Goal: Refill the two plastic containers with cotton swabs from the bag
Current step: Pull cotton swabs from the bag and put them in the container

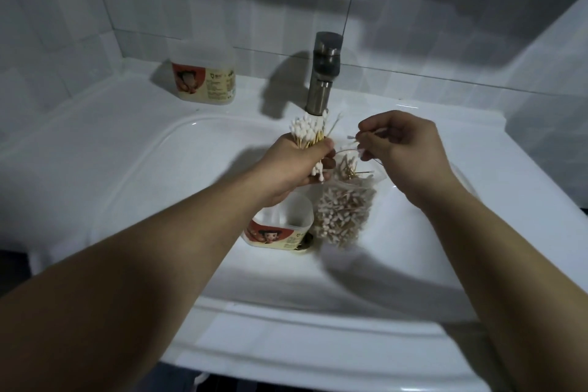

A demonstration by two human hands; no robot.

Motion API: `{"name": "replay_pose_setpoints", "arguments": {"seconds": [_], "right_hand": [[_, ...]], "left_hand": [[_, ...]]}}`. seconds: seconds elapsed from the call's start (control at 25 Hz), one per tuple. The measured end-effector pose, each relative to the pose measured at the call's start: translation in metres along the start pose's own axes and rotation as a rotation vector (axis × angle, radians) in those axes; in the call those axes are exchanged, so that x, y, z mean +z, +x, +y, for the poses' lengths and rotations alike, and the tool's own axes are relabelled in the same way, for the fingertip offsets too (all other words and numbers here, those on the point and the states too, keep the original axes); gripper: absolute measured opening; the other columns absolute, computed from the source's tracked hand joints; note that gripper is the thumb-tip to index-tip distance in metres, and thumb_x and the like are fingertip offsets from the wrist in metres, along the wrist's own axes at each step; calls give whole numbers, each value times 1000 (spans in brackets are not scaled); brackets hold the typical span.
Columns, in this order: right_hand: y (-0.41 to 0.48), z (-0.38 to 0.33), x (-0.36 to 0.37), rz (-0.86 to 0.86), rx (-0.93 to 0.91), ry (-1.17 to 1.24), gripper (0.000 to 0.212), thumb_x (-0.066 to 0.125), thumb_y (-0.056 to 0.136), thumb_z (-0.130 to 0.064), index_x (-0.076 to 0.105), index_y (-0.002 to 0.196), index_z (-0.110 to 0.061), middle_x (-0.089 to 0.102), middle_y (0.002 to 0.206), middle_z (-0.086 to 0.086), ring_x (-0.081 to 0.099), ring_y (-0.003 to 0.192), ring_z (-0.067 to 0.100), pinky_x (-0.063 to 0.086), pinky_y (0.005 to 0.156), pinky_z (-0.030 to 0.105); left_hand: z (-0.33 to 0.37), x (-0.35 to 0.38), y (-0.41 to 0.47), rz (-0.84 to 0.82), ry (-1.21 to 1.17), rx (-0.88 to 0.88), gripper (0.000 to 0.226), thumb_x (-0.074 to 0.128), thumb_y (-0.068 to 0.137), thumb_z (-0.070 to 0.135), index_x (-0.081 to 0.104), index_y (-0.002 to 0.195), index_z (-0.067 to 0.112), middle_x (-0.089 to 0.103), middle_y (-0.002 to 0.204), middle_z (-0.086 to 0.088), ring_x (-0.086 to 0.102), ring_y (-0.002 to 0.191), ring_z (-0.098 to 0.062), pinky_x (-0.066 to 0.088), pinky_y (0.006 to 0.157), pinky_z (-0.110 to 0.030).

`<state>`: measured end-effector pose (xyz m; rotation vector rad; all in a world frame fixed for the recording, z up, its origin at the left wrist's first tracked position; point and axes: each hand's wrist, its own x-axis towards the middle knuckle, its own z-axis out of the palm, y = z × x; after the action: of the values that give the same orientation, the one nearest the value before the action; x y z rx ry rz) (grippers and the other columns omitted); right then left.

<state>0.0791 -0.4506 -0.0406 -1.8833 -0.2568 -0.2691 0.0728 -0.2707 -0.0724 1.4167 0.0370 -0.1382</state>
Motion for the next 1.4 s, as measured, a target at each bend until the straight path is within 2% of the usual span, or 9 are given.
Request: {"name": "replay_pose_setpoints", "arguments": {"seconds": [0.12,0.28,0.56,0.72,0.88,1.04,1.2,1.32,1.4], "right_hand": [[-4,-2,5,-155,-5,-14,19,73,89,2,73,88,-17,70,67,-1,67,60,18,58,66,30],[-6,-2,8,-183,34,-10,21,73,88,4,72,91,-16,72,72,5,69,61,20,56,64,28],[-6,2,9,-137,-60,-298,15,73,87,-7,77,91,-20,75,77,-5,73,68,9,57,70,22],[-7,1,13,-160,-139,-399,9,67,91,-15,75,87,-18,75,78,-1,72,77,16,57,78,37],[-7,0,13,-167,-61,-248,18,60,96,-6,74,91,-16,77,84,1,74,65,16,60,73,38],[-5,0,14,-54,51,-68,32,70,92,-8,69,119,-26,70,123,-6,76,68,19,61,73,36],[-5,-1,15,-59,53,50,29,63,96,1,71,122,-8,74,105,0,74,75,12,62,69,32],[-7,3,16,-177,-7,-124,33,53,103,-6,67,131,-16,72,116,-4,76,75,17,61,86,43],[-7,4,15,-281,-14,-175,46,56,97,-9,59,142,-18,69,124,-4,75,89,12,58,96,45]], "left_hand": [[-2,-1,1,-64,-14,33,23,64,100,20,66,120,9,76,115,-9,73,108,-24,60,92,-45],[-4,-1,-3,-131,82,72,20,67,97,10,69,117,10,76,113,-14,72,108,-31,55,100,-52],[-3,-1,-7,-137,213,105,24,74,91,7,70,115,9,78,101,-10,75,89,-20,62,79,-38],[-1,0,-8,-134,240,113,22,74,87,1,71,108,7,75,92,-15,69,76,-16,57,64,-29],[1,-1,-8,-123,232,92,14,69,90,1,71,103,6,74,86,-13,67,74,-17,55,63,-29],[1,0,-8,-152,183,37,11,68,93,6,71,104,4,70,80,-10,63,69,-17,55,67,-31],[1,0,-9,-186,199,-25,9,68,96,16,70,102,10,69,76,-2,65,69,-15,55,77,-36],[3,0,-12,-179,203,-59,4,66,96,16,69,97,16,71,77,0,67,70,-14,55,73,-33],[4,1,-13,-175,168,-76,5,65,97,16,69,96,17,73,76,1,68,69,-13,55,71,-32]]}}
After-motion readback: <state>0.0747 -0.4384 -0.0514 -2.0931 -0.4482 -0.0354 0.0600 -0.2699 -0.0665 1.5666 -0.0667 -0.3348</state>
